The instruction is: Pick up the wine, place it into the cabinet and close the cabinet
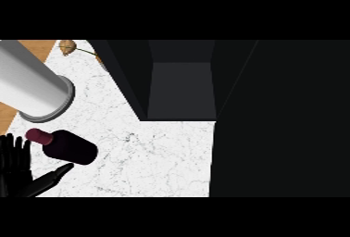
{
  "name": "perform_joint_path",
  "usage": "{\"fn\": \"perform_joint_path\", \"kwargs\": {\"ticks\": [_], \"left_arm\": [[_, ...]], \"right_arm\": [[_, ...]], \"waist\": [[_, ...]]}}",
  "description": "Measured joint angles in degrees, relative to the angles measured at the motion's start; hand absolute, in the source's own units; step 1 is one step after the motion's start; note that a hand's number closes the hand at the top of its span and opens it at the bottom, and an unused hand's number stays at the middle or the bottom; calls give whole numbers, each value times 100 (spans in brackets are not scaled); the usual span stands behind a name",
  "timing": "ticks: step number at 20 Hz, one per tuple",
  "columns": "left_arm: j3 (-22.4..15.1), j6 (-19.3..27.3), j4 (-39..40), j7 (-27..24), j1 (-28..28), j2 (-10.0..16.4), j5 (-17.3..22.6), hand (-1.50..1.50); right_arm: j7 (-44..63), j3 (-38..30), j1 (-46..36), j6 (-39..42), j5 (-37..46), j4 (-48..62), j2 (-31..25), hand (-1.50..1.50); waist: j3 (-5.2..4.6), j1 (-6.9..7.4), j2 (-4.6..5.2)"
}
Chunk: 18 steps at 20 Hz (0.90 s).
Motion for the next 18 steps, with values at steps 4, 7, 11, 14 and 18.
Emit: {"fn": "perform_joint_path", "kwargs": {"ticks": [4,7,11,14,18], "left_arm": [[53,-131,475,-181,-125,46,88,-150],[119,-241,998,-408,-339,139,140,-150],[165,-408,1615,-761,-500,252,178,-150],[222,-517,2112,-941,-731,417,219,-150],[191,-525,2591,-1267,-879,430,200,-150]], "right_arm": [[37,0,50,23,-14,-59,-5,-150],[82,-143,-97,7,-106,-13,-46,-150],[72,-158,-117,10,-87,19,-34,-150],[61,-156,-114,11,-53,43,-24,-150],[5,-265,-30,118,-133,1,-72,-150]], "waist": [[0,-4,0],[-1,-6,2],[-1,-8,1],[-2,-10,2],[1,-14,1]]}}
